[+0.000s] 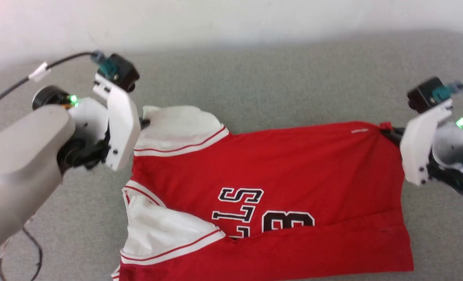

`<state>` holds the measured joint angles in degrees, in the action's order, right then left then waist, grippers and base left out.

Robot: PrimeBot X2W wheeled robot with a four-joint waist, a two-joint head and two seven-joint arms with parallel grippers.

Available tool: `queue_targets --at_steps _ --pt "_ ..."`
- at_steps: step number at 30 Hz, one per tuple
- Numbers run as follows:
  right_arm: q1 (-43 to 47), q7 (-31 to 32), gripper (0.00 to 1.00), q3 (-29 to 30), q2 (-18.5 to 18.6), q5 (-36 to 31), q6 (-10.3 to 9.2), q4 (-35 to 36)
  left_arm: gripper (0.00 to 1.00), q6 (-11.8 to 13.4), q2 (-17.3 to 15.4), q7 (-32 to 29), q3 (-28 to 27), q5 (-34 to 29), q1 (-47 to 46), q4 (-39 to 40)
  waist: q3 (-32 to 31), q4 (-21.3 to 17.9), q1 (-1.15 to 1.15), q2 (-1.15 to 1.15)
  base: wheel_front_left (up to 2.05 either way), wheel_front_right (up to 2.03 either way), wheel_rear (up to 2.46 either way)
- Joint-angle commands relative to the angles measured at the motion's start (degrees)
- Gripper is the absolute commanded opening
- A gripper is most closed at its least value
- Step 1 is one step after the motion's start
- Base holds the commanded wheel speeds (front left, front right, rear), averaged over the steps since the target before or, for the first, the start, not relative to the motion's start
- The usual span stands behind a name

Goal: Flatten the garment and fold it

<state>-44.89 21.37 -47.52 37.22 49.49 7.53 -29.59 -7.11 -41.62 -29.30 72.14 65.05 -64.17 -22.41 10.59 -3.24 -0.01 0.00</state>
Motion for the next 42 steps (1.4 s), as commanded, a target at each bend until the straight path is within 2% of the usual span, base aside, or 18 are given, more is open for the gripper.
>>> queue_targets --at_steps 1,4,8,14,18,22,30,31,32,33,34,36,38,42 --pt "0.9 -0.5 0.00 -0.2 0.3 0.3 -0.04 0.4 0.00 -0.4 -0.4 0.4 0.1 0.1 1.0 0.4 -3.8 0.5 0.01 0.00 0.00 0.00 0.00" --pt "3.9 -2.9 0.00 -0.5 2.6 1.1 -0.04 2.6 0.00 -0.3 -2.6 1.4 0.3 0.2 3.6 3.6 -6.0 1.2 0.01 0.00 0.00 0.00 0.00" --pt "8.3 -5.4 0.00 -0.3 4.1 2.0 -0.04 5.4 0.00 1.3 -6.2 3.0 0.5 0.1 8.6 9.4 -7.9 1.4 0.01 0.00 0.00 0.00 0.00" --pt "16.6 -8.7 0.00 1.1 4.9 2.2 -0.04 7.8 0.00 5.5 -11.1 6.2 0.8 0.9 18.7 18.3 -9.7 2.1 0.01 0.00 0.00 0.00 0.00" --pt "22.3 -9.8 0.00 2.8 5.3 2.3 -0.04 8.6 0.00 8.0 -13.2 7.6 0.9 1.7 25.4 22.2 -10.2 2.5 0.01 0.00 0.00 0.00 0.00" --pt "26.4 -8.5 0.00 3.8 5.1 1.5 -0.04 8.7 0.00 9.5 -13.4 8.3 1.0 2.2 30.7 23.3 -9.6 2.6 0.01 0.00 0.00 0.00 0.00" --pt "28.3 -4.9 0.00 4.2 1.9 -0.7 -0.04 5.9 0.00 9.8 -7.9 10.8 1.0 3.4 34.8 18.0 -8.2 2.6 0.01 0.00 0.00 0.00 0.00" --pt "28.2 -4.9 0.00 4.4 1.7 -1.0 -0.04 5.8 0.29 10.0 -7.5 11.3 0.9 3.1 34.8 17.2 -8.2 2.7 0.01 0.00 0.00 0.00 0.00" --pt "28.1 -5.1 0.13 4.6 1.6 -1.2 -0.04 6.0 1.00 9.9 -7.1 12.2 0.7 2.7 34.7 16.5 -8.3 2.8 0.01 0.00 0.00 0.00 0.00" --pt "27.8 -5.6 0.60 5.2 1.7 -1.6 -0.04 6.1 1.00 9.8 -6.8 13.6 0.3 2.5 34.7 16.1 -8.5 2.8 0.01 0.00 0.00 0.00 0.00" --pt "27.7 -6.4 1.00 5.8 1.8 -2.0 -0.04 6.3 1.00 9.7 -6.7 15.0 -0.2 2.3 34.7 15.7 -8.9 2.8 0.01 0.00 0.00 0.00 0.00" --pt "27.8 -7.1 1.00 7.0 2.2 -2.5 -0.04 7.1 1.00 10.0 -6.8 18.7 -1.4 1.1 34.7 15.4 -9.8 3.0 0.01 0.00 0.00 0.00 0.00" --pt "27.7 -7.3 1.00 8.2 3.2 -3.0 -0.04 8.8 1.00 11.4 -6.9 23.8 -3.2 -0.3 34.8 15.3 -10.6 3.0 0.01 0.00 0.00 0.00 0.00" --pt "27.1 -5.5 1.00 11.0 6.1 -4.0 -0.04 14.6 1.00 16.9 -6.8 35.2 -6.7 -4.8 35.3 15.8 -11.4 3.0 0.01 0.00 0.00 0.00 0.00"
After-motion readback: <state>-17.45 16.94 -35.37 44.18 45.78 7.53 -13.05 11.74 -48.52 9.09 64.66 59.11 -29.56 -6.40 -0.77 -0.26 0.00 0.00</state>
